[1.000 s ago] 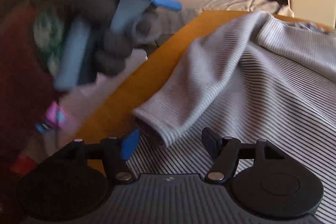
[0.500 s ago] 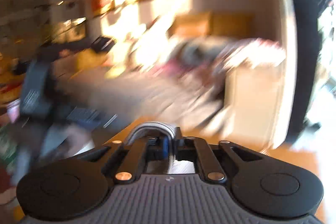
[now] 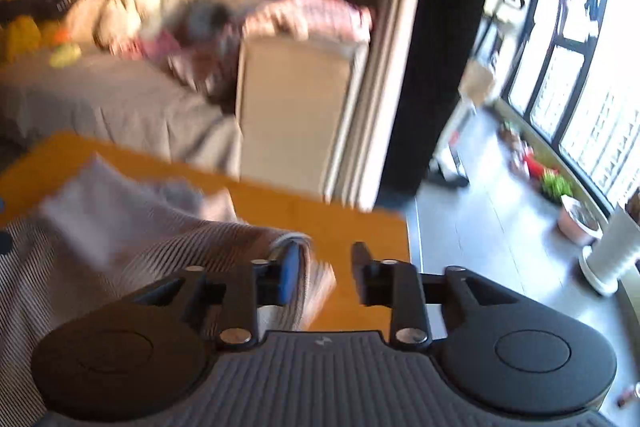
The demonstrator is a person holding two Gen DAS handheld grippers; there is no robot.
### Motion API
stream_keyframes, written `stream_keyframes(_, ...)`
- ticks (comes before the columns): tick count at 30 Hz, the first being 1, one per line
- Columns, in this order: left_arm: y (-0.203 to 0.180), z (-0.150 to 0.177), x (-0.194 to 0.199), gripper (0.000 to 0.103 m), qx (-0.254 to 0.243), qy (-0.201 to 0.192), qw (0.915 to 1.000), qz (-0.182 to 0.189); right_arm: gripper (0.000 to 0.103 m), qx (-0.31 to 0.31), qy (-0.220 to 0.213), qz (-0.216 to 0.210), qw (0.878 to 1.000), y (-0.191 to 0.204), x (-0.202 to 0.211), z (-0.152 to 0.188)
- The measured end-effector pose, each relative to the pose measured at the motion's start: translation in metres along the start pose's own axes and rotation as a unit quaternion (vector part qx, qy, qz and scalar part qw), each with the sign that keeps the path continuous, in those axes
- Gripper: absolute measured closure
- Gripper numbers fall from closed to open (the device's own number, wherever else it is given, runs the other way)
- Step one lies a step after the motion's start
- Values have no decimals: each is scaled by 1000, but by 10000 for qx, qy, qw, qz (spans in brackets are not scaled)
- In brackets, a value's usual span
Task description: Fold clothes
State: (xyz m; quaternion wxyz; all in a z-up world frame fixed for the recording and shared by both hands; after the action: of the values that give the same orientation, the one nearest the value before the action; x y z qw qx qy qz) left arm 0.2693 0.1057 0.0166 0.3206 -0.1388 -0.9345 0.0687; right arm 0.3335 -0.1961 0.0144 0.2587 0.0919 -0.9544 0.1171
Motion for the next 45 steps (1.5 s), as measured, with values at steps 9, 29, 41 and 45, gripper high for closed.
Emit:
stream_keyframes(9,-13,47,-21,0,-639,-58,9976,-255,34,-1404,-134,-504,9887,-13,5,28)
stream_keyframes(29,-28,42,14,0,-15,-389,9973,-616,72,-1277,395,-514,9897,16,-41,51)
stream_keyframes(41,-47,-3,-23,35,-252,-460,9981,-324,11,-1717,-58,-1252,9771,27,-17,58)
stream_keyframes(45,-40,12,-48,33,-180,-102,9992,-350,0,-1826,242,-1135,9763,30,-30,79)
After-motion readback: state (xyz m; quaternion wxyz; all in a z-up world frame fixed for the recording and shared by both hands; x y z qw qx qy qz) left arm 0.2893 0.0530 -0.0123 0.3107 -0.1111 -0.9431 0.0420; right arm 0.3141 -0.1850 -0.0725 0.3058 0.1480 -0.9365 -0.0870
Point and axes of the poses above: each gripper's, at about its wrist camera, not at the fingertips, and x roughly against the way its jaws point, y to its left, z to its underside, the point moved 4 cm from there along -x, roughly the way its jaws point, and after that the axes turned 5 degrees about -y, right-handed, at the moved point
